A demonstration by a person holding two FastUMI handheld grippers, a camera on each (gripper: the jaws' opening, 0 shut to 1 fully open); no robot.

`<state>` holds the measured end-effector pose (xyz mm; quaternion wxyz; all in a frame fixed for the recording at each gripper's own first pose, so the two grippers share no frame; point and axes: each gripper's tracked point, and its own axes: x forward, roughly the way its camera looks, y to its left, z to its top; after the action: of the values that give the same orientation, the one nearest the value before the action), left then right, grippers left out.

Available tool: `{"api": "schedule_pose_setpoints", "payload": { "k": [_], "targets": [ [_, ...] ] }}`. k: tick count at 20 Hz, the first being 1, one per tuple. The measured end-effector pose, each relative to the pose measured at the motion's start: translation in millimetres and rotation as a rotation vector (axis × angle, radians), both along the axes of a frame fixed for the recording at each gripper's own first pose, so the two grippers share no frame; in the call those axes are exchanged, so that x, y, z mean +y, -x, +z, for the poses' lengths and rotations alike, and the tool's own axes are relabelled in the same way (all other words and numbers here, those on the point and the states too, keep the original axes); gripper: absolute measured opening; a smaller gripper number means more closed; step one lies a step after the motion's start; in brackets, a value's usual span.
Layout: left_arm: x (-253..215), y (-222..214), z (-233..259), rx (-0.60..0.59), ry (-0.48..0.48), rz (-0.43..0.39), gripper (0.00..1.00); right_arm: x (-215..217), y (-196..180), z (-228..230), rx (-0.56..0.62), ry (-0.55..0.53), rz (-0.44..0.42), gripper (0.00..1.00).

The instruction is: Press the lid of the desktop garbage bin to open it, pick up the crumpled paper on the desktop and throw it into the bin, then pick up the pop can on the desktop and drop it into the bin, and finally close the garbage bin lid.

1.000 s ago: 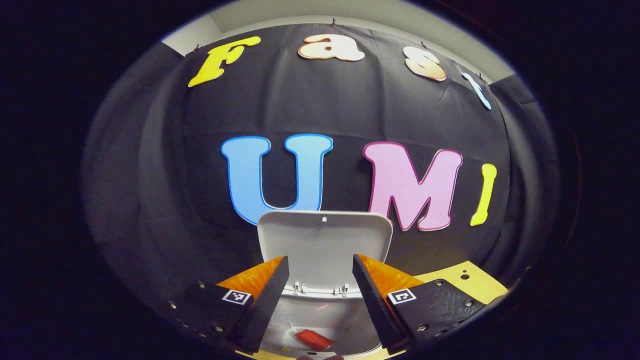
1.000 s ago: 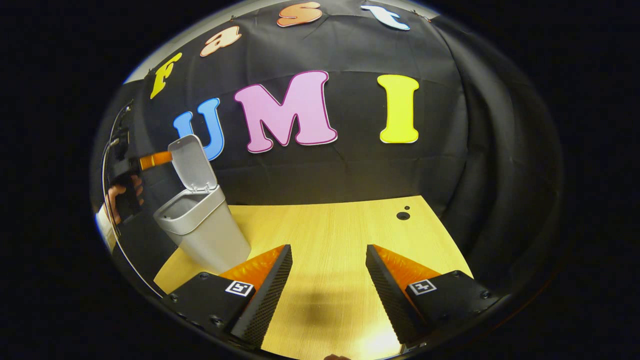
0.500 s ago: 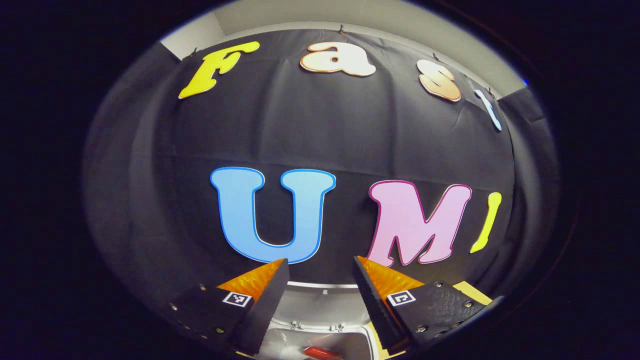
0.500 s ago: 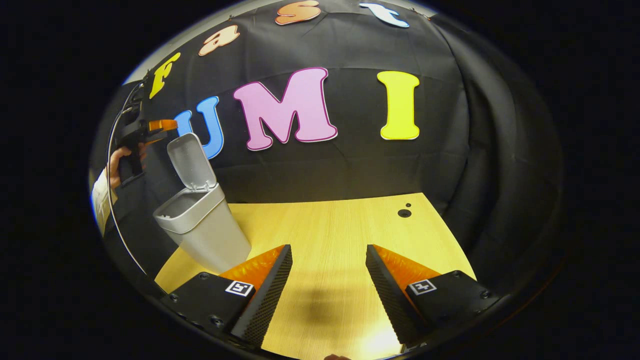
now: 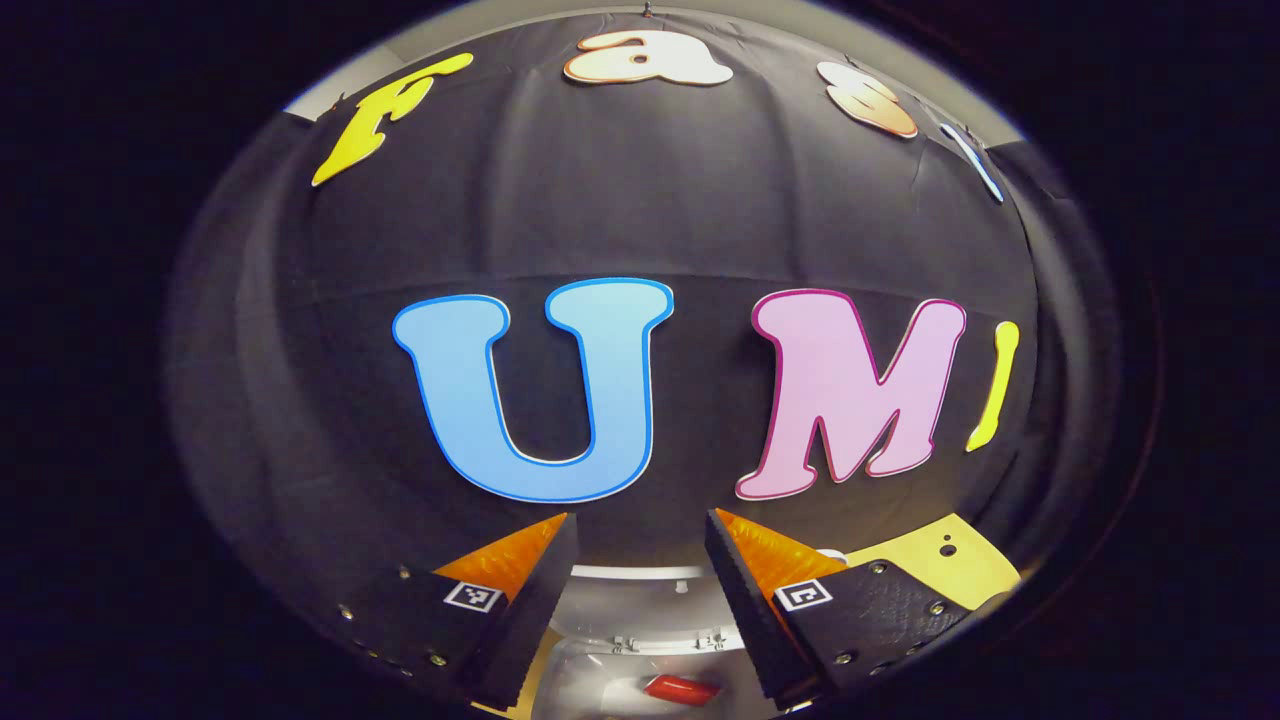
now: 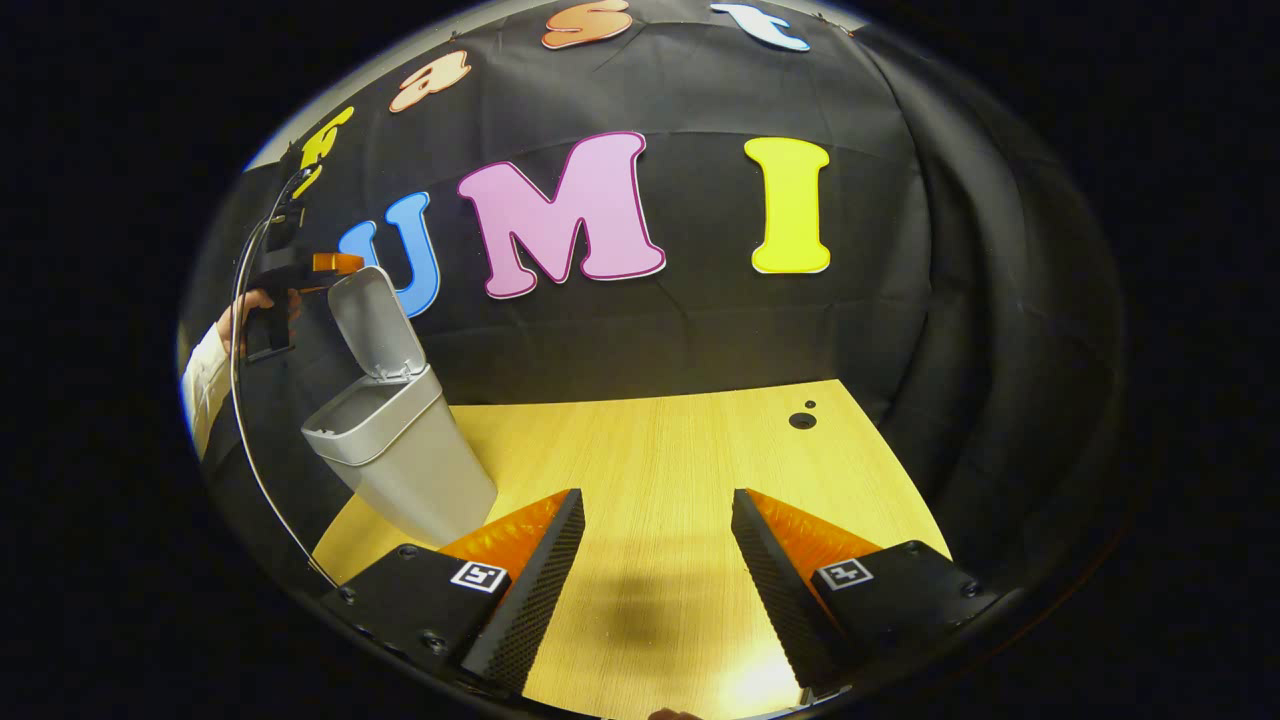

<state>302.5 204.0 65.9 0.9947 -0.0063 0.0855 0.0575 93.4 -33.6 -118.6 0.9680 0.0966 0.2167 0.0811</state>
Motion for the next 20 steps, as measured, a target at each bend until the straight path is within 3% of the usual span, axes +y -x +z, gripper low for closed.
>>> {"api": "schedule_pose_setpoints", "payload": {
  "k": [8,11,20],
  "targets": [
    [-11,70,-26,0.03,0.033,-0.041,0.84,12,-4,1,-0.008,0.012,0.021,0.96],
    [-28,95,-66,0.088,0.058,-0.086,0.84,18,-3,12,-0.032,0.011,0.027,0.96],
    [-46,130,-176,0.15,0.054,-0.108,0.84,16,-1,18,-0.041,0.022,0.002,0.96]
  ]
}}
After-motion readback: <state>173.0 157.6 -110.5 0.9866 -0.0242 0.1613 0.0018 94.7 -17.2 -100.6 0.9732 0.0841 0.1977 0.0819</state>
